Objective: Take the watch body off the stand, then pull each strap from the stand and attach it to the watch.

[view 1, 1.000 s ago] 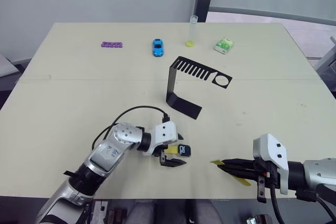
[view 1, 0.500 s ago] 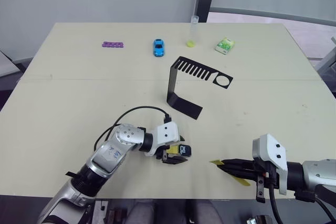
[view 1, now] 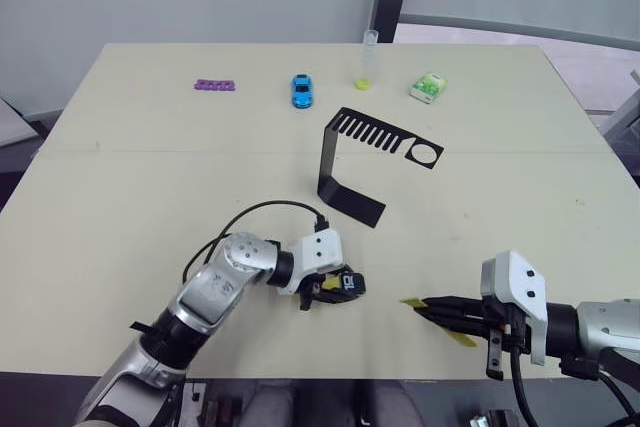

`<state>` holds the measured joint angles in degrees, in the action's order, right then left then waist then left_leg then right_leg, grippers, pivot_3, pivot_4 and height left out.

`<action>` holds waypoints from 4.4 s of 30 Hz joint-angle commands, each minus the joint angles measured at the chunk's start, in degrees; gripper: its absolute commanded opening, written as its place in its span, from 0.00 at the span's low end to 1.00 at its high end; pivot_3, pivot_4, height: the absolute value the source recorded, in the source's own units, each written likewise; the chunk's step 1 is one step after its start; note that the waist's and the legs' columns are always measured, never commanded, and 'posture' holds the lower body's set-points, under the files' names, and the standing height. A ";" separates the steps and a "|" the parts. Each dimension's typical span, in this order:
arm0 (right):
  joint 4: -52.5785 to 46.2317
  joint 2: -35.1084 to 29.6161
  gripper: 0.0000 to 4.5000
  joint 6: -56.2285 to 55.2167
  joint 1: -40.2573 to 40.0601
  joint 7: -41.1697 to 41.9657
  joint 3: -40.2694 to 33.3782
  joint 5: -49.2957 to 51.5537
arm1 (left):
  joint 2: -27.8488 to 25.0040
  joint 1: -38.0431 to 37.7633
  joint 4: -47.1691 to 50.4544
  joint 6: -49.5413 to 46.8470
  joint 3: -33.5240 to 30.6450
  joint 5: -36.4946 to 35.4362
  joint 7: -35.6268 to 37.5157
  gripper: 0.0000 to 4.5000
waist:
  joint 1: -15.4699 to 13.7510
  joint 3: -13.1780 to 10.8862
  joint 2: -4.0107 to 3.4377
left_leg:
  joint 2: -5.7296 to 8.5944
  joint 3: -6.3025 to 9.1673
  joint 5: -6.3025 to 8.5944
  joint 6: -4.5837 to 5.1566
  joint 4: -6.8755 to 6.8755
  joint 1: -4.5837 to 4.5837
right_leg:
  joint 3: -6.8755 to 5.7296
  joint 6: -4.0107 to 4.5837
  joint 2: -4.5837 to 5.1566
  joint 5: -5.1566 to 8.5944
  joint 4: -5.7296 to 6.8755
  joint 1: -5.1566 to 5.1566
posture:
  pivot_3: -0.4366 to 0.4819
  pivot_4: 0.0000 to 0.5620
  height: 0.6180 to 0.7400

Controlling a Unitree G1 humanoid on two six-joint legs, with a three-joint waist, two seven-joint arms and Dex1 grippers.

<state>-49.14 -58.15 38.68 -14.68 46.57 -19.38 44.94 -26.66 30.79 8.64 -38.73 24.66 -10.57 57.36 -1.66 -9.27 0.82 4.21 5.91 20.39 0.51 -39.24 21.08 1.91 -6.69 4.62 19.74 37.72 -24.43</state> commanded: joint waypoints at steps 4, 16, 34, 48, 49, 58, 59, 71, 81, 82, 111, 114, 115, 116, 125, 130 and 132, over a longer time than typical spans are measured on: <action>-4.16 -0.21 0.00 -4.94 1.16 0.24 -1.11 -6.12 | -0.65 8.43 -9.12 -18.52 -5.55 -11.97 8.36 0.35 | 0.11 0.00 0.00 | 0.01 0.00 0.00 0.00 0.00 0.02 | -0.05 0.00 -0.02 0.00 0.03 -0.02 | 0.48 0.27 1.00; -4.04 1.79 0.00 -10.73 9.25 -3.50 12.14 -21.25 | 2.13 17.88 -24.77 -37.58 -10.15 -20.19 8.27 0.35 | 0.35 0.00 0.00 | 0.05 -0.01 0.00 -0.01 -0.03 0.05 | -0.06 0.00 -0.04 0.00 0.09 -0.13 | 0.48 0.27 1.00; 1.26 7.84 0.00 -10.87 18.00 -5.37 23.85 -34.01 | 3.43 19.12 -27.28 -40.14 -15.29 -24.27 7.10 0.35 | 0.36 0.00 0.00 | 0.07 -0.01 -0.01 -0.02 -0.09 0.05 | -0.06 0.00 -0.01 0.00 0.15 -0.16 | 0.48 0.27 1.00; 2.88 9.89 0.00 -10.03 20.82 -4.83 24.59 -36.16 | 3.38 19.80 -27.80 -39.40 -15.58 -24.95 6.71 0.35 | 0.44 0.00 -0.01 | 0.08 0.00 -0.01 -0.02 -0.09 0.05 | -0.07 0.00 -0.01 0.00 0.19 -0.18 | 0.48 0.27 1.00; 2.96 9.92 0.00 -10.08 20.91 -4.78 24.73 -36.29 | 3.41 19.81 -27.79 -39.36 -15.60 -25.01 6.75 0.35 | 0.44 0.00 -0.01 | 0.08 0.00 -0.01 -0.02 -0.10 0.05 | -0.07 0.00 -0.02 0.00 0.19 -0.19 | 0.48 0.27 1.00; 3.37 10.05 0.00 -10.16 21.61 -4.94 25.16 -36.65 | 3.84 19.97 -28.10 -38.90 -16.05 -25.07 5.86 0.35 | 0.45 0.00 -0.01 | 0.08 0.00 -0.01 -0.02 -0.10 0.05 | -0.07 0.00 -0.02 0.00 0.21 -0.19 | 0.48 0.27 1.00; 3.49 10.13 0.00 -10.14 21.78 -5.00 25.13 -36.64 | 3.87 19.94 -28.07 -38.91 -16.06 -25.14 5.84 0.35 | 0.45 0.00 -0.01 | 0.08 0.00 -0.01 -0.02 -0.10 0.06 | -0.07 0.00 -0.02 0.00 0.20 -0.19 | 0.48 0.27 1.00; 3.73 11.08 0.00 -9.99 22.35 -5.05 25.89 -37.26 | 4.51 20.04 -27.86 -39.34 -16.83 -25.74 5.36 0.35 | 0.47 0.00 -0.01 | 0.08 0.00 -0.01 -0.02 -0.10 0.05 | -0.07 0.00 -0.02 0.00 0.22 -0.20 | 0.48 0.27 1.00; 3.76 11.86 0.00 -9.67 22.46 -5.01 26.18 -37.90 | 4.71 20.15 -27.61 -39.60 -17.22 -26.05 4.78 0.35 | 0.47 0.01 -0.01 | 0.08 0.00 -0.01 -0.02 -0.11 0.05 | -0.07 0.00 -0.01 0.00 0.23 -0.20 | 0.48 0.27 1.00; 3.91 11.85 0.00 -9.77 22.28 -5.02 26.18 -37.98 | 4.69 20.11 -27.62 -39.49 -17.25 -26.04 4.80 0.35 | 0.47 0.00 -0.01 | 0.08 0.00 -0.01 -0.02 -0.11 0.05 | -0.08 0.00 -0.01 0.00 0.23 -0.20 | 0.48 0.27 1.00; 3.21 12.58 0.00 -8.53 22.61 -4.62 24.71 -37.70 | 5.15 19.55 -27.26 -39.86 -17.96 -27.53 3.74 0.35 | 0.49 0.01 -0.01 | 0.08 0.00 -0.01 -0.02 -0.12 0.06 | -0.08 0.00 -0.02 0.00 0.24 -0.20 | 0.48 0.27 1.00; 2.76 12.02 0.00 -8.26 22.35 -4.24 23.70 -37.26 | 4.94 19.48 -27.53 -39.57 -17.85 -27.44 3.89 0.35 | 0.51 0.01 -0.01 | 0.08 -0.01 -0.01 -0.02 -0.12 0.05 | -0.08 0.00 -0.02 0.00 0.24 -0.21 | 0.48 0.27 1.00; 2.76 11.79 0.00 -8.34 22.25 -4.10 23.49 -37.25 | 4.89 19.46 -27.54 -39.53 -17.81 -27.44 3.94 0.35 | 0.50 0.01 -0.01 | 0.08 -0.01 -0.01 -0.02 -0.12 0.05 | -0.09 0.00 -0.02 0.00 0.25 -0.21 | 0.48 0.27 1.00; 2.80 11.56 0.00 -8.44 22.12 -4.00 23.28 -37.21 | 4.85 19.44 -27.55 -39.48 -17.80 -27.44 3.97 0.35 | 0.49 0.01 -0.01 | 0.08 0.00 -0.01 -0.02 -0.12 0.05 | -0.08 0.00 -0.02 0.00 0.25 -0.21 | 0.48 0.27 1.00; 3.14 11.54 0.00 -8.50 22.21 -4.40 24.18 -37.35 | 5.26 19.83 -27.62 -39.62 -18.18 -27.75 3.87 0.35 | 0.49 0.01 -0.01 | 0.08 -0.01 -0.01 -0.02 -0.12 0.05 | -0.08 0.00 -0.02 0.00 0.25 -0.21 | 0.48 0.27 1.00; 3.40 11.79 0.00 -8.38 22.42 -4.48 24.44 -37.29 | 5.40 19.87 -27.40 -39.91 -18.38 -27.96 3.79 0.35 | 0.49 0.01 -0.01 | 0.08 -0.01 -0.01 -0.02 -0.12 0.06 | -0.08 0.00 -0.02 0.00 0.25 -0.20 | 0.48 0.27 1.00; 3.52 11.87 0.00 -8.48 22.34 -4.54 24.64 -37.40 | 5.42 19.93 -27.33 -40.07 -18.53 -28.10 3.80 0.35 | 0.49 0.01 -0.01 | 0.08 -0.01 -0.01 -0.02 -0.12 0.05 | -0.08 0.00 -0.02 0.00 0.24 -0.20 | 0.48 0.27 1.00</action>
<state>-44.54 -46.55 30.41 7.47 42.16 5.45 7.44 -21.29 49.29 -19.99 -78.70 7.68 -36.81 60.86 -1.16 -9.26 0.81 4.29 5.90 20.38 0.49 -39.36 21.13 1.83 -6.69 4.61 19.74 37.96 -24.64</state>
